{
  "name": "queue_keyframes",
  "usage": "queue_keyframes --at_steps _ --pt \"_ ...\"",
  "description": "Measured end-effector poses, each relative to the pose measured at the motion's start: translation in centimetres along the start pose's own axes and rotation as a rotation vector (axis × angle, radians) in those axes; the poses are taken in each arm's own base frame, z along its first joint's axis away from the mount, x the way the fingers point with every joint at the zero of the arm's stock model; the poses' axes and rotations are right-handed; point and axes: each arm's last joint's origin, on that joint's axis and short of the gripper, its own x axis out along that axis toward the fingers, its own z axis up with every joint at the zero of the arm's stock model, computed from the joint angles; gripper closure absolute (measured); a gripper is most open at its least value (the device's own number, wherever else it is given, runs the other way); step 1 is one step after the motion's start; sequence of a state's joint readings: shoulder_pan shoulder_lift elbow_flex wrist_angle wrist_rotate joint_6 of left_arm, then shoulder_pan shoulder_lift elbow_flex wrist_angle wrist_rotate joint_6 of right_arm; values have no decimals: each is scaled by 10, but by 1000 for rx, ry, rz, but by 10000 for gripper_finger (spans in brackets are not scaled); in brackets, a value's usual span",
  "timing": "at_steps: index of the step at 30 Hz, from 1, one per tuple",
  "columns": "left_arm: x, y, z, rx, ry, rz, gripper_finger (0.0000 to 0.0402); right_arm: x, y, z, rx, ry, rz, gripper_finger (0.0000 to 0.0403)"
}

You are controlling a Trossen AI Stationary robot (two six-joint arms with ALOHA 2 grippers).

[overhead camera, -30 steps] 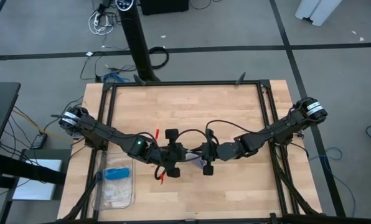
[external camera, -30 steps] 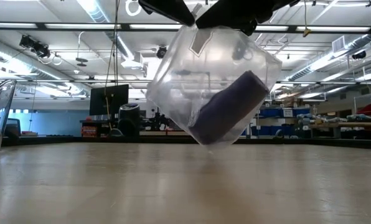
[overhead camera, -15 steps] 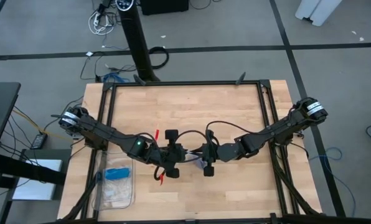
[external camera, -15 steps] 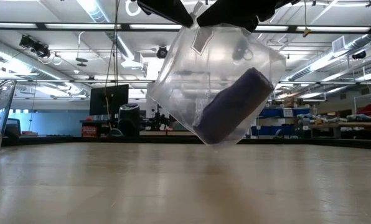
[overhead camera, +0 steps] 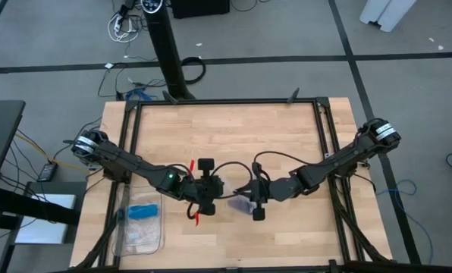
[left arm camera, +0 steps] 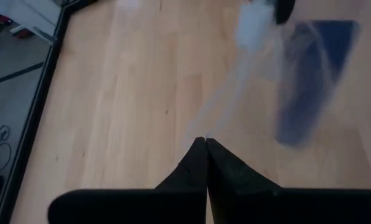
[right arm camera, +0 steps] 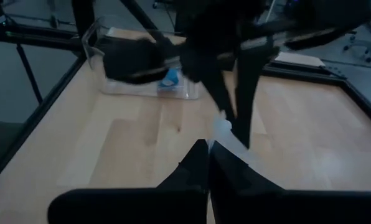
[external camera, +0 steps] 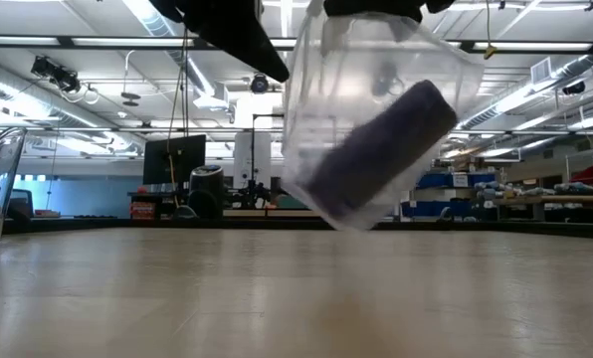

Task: Roll bandage
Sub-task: Close the transparent zip bag

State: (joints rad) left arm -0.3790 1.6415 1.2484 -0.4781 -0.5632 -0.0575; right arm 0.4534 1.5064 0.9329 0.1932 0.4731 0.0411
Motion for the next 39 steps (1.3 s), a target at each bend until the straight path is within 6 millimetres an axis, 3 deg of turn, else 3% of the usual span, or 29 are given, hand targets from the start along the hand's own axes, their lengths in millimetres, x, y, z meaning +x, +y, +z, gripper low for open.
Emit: queue_keyframes --at_steps 7,12,16,25,33,39 --pt "-13 -6 14 -1 -131 -21 388 -5 0 3 -7 -8 -4 403" --pt "-29 -3 24 3 -184 -51 361 -6 3 1 -35 8 2 403" --pt "-37 -3 32 -27 -234 -171 331 -7 5 1 -85 6 6 403" --pt "-32 0 36 -89 -247 -249 262 -7 5 1 -129 9 6 403" --pt "-26 11 36 -204 -229 -242 255 -6 5 1 -131 9 5 403" --pt "-22 8 35 -187 -218 -280 255 -6 5 1 -139 9 6 403"
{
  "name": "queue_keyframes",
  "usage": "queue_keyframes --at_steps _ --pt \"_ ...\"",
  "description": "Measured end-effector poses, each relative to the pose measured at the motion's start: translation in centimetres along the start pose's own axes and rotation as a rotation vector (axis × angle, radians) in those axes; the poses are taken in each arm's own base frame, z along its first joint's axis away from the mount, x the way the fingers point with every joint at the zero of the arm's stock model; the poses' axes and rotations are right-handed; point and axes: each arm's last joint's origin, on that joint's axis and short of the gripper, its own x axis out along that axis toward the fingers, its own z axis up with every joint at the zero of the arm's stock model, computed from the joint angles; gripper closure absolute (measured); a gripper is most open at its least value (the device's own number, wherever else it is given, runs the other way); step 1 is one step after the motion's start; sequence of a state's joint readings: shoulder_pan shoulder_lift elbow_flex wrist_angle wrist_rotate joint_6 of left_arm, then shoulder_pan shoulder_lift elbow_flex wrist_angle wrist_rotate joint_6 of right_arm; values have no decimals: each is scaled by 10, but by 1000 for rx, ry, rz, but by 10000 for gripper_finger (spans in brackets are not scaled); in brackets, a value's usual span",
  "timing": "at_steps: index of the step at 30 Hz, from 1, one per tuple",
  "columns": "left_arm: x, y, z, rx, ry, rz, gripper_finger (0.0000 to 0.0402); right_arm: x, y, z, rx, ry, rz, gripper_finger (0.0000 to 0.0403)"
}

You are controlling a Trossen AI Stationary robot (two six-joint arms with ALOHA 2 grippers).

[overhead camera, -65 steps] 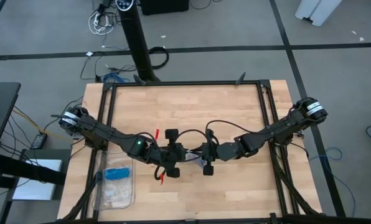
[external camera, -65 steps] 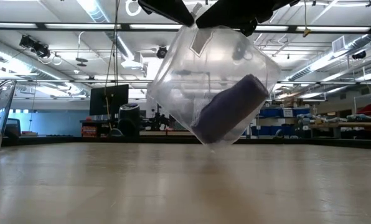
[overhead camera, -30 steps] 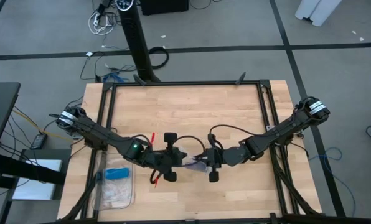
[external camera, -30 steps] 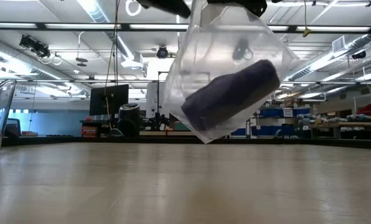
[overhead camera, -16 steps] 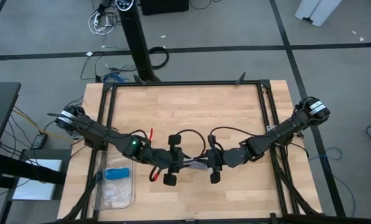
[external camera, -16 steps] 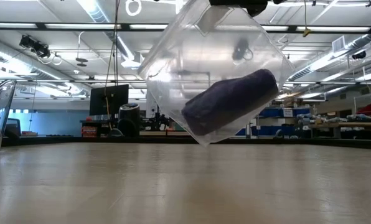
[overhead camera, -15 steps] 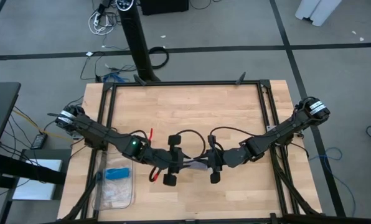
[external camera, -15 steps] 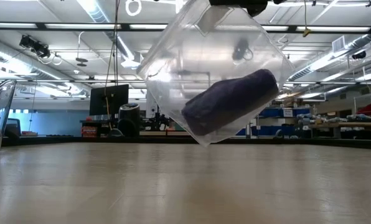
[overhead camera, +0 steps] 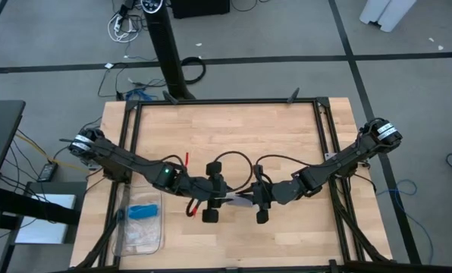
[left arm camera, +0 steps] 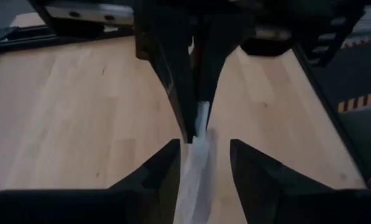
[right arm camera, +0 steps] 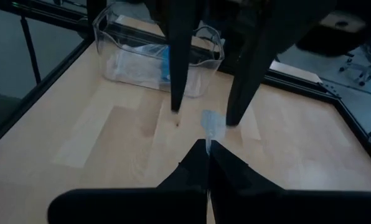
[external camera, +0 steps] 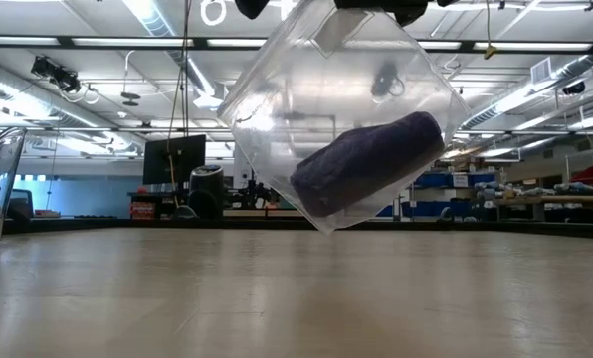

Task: Roll bandage
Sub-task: Close the transparent zip bag

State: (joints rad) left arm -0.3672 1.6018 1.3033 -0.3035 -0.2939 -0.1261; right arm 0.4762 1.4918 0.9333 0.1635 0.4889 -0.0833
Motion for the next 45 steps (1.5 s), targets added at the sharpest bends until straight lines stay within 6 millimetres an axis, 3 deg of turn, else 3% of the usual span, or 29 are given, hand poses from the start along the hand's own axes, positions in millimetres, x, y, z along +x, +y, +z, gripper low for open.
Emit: queue_keyframes --at_steps 8,29,45 --pt "11 -2 -4 70 6 34 260 0 0 0 1 -2 0 403" --pt "10 -4 -5 79 12 38 376 0 1 0 0 1 5 403" --pt "8 -1 -11 113 89 93 379 -1 3 0 -1 -5 -6 403"
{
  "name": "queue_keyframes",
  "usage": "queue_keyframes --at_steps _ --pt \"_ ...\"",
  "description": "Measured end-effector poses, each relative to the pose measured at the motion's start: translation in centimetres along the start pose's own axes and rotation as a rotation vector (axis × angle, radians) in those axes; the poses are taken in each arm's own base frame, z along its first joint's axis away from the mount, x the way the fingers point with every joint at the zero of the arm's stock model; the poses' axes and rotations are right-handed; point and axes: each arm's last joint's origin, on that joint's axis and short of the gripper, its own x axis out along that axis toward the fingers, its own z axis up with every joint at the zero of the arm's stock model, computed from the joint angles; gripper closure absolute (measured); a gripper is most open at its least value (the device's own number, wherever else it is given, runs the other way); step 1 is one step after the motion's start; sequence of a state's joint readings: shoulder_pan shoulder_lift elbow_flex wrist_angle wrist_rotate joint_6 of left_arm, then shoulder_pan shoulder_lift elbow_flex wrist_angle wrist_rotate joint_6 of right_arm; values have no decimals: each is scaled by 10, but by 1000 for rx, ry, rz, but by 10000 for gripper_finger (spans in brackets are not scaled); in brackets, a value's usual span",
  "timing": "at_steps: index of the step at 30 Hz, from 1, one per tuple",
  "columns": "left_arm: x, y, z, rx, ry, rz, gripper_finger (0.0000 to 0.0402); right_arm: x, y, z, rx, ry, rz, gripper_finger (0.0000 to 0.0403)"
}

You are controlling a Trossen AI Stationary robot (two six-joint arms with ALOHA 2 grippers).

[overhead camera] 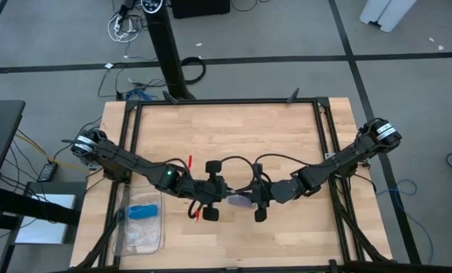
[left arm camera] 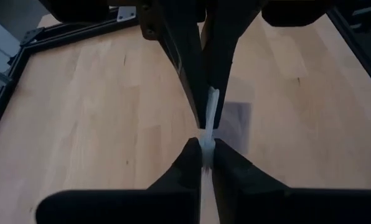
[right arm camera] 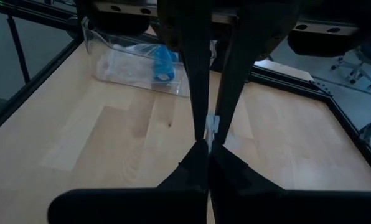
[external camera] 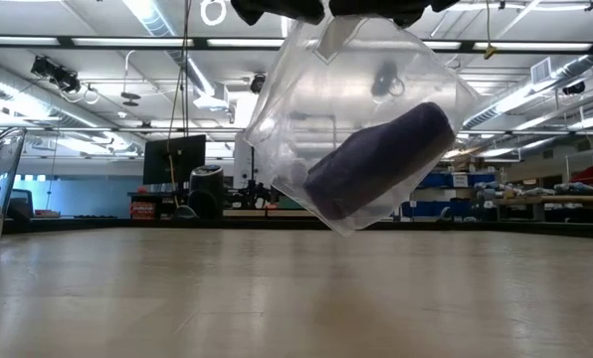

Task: Roll bandage
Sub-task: Close the transparent zip bag

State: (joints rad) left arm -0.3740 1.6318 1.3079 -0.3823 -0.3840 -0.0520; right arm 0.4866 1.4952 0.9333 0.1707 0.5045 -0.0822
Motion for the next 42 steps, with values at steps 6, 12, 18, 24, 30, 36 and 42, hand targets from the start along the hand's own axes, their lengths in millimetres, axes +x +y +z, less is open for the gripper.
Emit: queue_keyframes --at_steps 6,12,18,24,30,36,42 --pt "0 0 -1 27 12 7 379 -1 3 1 1 -11 7 403" --pt "0 0 -3 34 23 7 380 -2 4 2 1 -14 11 403" --pt "3 -1 -6 45 49 9 380 -3 6 2 0 -15 20 403" --pt "6 -2 -8 53 65 8 380 -5 9 2 -1 -22 29 403" --pt "5 -2 -11 57 94 10 380 -5 9 2 0 -24 29 403" --pt "4 -4 -14 56 116 11 381 -5 9 3 0 -25 30 403" --pt "4 -3 -19 61 163 20 381 -5 9 3 1 -28 33 403"
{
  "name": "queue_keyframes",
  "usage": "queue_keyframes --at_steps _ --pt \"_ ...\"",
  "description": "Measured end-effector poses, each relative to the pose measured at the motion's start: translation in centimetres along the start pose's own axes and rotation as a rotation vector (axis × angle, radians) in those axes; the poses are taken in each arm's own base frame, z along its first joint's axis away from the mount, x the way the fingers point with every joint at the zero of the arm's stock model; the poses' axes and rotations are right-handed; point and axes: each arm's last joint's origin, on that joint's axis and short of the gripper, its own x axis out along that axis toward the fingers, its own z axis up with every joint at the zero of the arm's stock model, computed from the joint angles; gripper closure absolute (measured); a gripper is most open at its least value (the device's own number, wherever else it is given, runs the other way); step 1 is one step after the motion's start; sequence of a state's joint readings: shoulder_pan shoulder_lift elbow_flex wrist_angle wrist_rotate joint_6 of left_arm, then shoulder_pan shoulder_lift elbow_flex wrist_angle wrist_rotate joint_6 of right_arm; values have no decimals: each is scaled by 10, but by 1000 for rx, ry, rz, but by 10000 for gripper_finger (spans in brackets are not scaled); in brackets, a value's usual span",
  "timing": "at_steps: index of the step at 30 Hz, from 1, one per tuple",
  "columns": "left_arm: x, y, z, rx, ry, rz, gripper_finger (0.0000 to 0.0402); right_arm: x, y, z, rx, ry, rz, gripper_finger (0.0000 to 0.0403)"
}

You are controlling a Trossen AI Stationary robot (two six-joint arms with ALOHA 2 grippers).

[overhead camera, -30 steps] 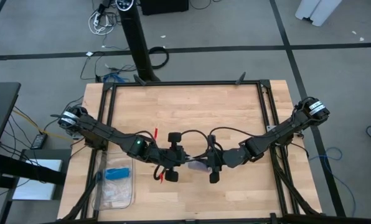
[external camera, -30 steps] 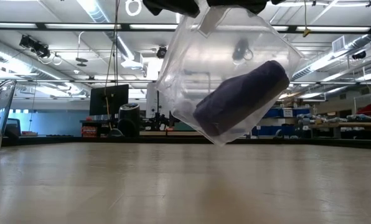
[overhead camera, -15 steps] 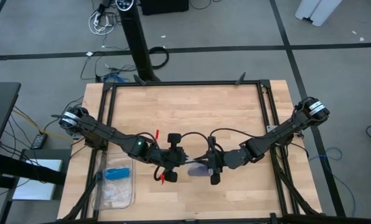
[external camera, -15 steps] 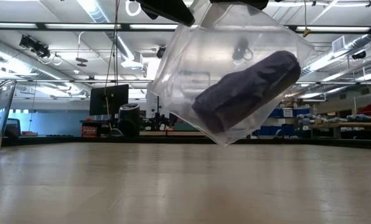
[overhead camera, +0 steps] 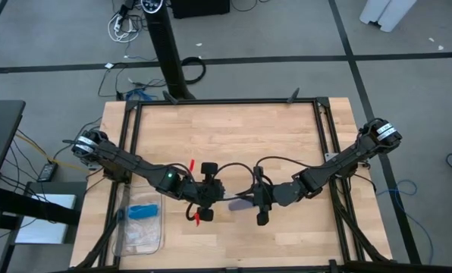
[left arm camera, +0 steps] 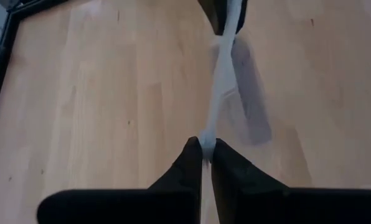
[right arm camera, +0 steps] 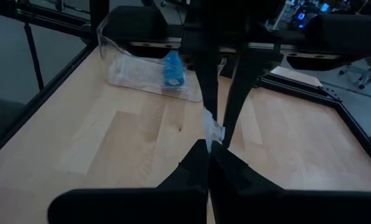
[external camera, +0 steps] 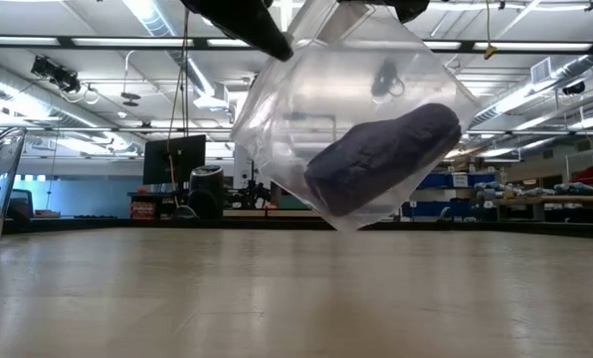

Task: Roll bandage
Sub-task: Close the transparent zip bag

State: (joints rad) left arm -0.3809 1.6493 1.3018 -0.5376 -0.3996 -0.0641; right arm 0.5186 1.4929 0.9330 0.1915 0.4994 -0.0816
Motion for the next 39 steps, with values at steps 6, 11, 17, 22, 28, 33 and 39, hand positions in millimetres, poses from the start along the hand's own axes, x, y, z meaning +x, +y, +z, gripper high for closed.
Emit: queue_keyframes --at_steps 6,11,17,22,28,33,39 --pt "9 -3 -12 -4 12 2 381 0 0 0 -2 2 1 403" --pt "15 -5 -24 -4 52 7 382 0 0 0 -2 2 5 403" --pt "14 -5 -28 -9 91 11 392 0 0 0 -2 1 6 403" --pt "14 -6 -28 -7 94 8 394 0 0 0 -2 1 7 403" --pt "12 -8 -31 -15 113 7 394 0 0 0 -1 4 6 403" --pt "11 -13 -28 -35 82 -4 391 0 0 0 0 2 8 403" --pt "7 -18 -24 -32 73 -31 357 -2 0 3 9 -18 16 403"
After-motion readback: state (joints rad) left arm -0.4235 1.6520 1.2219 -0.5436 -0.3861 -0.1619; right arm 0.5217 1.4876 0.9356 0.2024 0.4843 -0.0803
